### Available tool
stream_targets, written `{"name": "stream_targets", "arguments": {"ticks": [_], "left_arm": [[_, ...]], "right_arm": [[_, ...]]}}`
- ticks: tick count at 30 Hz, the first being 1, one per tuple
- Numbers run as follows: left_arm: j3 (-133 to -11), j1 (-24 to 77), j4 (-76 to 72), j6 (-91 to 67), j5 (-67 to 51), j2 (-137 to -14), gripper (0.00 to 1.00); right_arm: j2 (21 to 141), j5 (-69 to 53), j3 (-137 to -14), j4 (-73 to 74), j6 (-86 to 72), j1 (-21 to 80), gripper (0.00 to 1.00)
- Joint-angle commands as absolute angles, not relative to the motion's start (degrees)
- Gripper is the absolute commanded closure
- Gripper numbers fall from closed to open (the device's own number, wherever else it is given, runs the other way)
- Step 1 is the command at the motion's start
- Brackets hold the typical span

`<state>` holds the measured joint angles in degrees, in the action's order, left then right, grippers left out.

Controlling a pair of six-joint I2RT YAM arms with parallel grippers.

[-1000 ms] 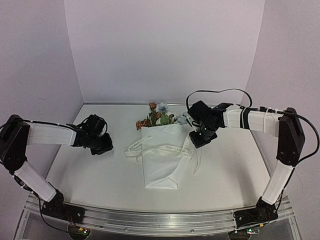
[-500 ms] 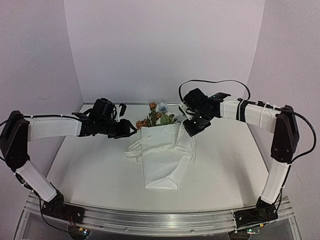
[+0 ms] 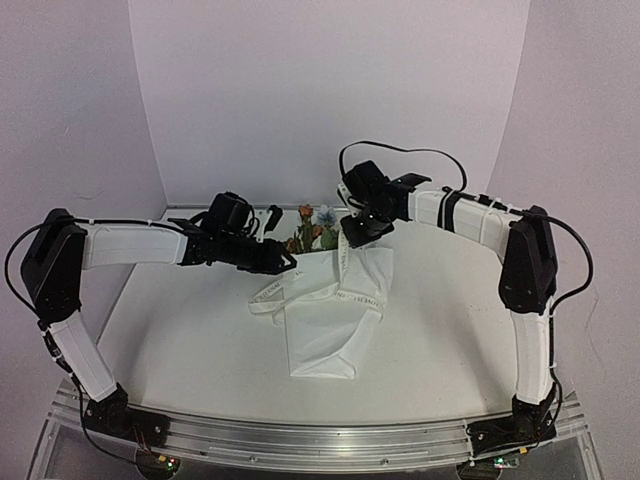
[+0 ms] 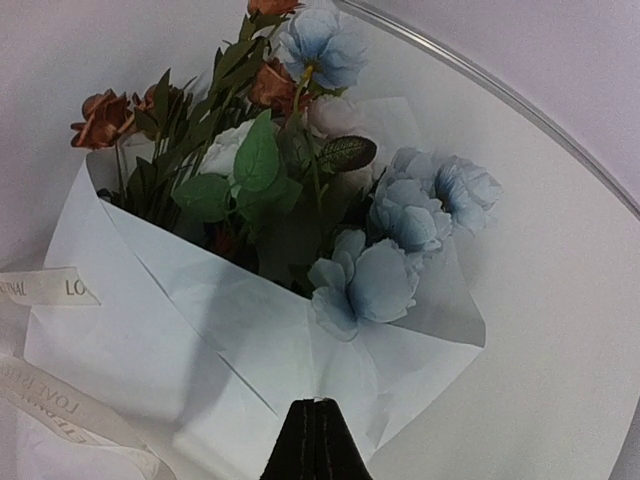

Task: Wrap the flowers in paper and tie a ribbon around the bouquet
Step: Cross the ribbon over the folded bouquet.

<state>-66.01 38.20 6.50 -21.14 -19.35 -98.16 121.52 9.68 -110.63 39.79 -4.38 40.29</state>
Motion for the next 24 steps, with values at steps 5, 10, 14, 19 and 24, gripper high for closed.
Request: {"name": "stream_targets", "arguments": {"ticks": [5, 10, 14, 19, 24], "left_arm": [[-58.76, 40.34, -0.37, -23.44, -27.83, -95.60, 0.67], [-59.21, 46.48, -2.30, -20.89, -34.97, -98.15, 0.69], [-60.84, 49.83, -3.12, -20.03, -37.27, -102.35, 0.73], [-62.25, 53.39, -3.46, -19.44, -36.74, -106.12, 0.74], [-62.58, 54.62, -4.27, -20.91, -34.21, -109.68, 0.76]], "right_arm": [[122.61, 12.82, -112.60, 41.18, -17.51, 39.80, 1.00], [120.32, 13.49, -108.77, 42.26, -24.95, 39.84, 1.00], [118.16, 11.79, -108.31, 43.69, -30.19, 39.77, 1.00], [117.07, 10.02, -108.94, 44.98, -37.13, 39.75, 1.00], [116.79, 9.01, -109.93, 45.37, -43.65, 39.79, 1.00]]}}
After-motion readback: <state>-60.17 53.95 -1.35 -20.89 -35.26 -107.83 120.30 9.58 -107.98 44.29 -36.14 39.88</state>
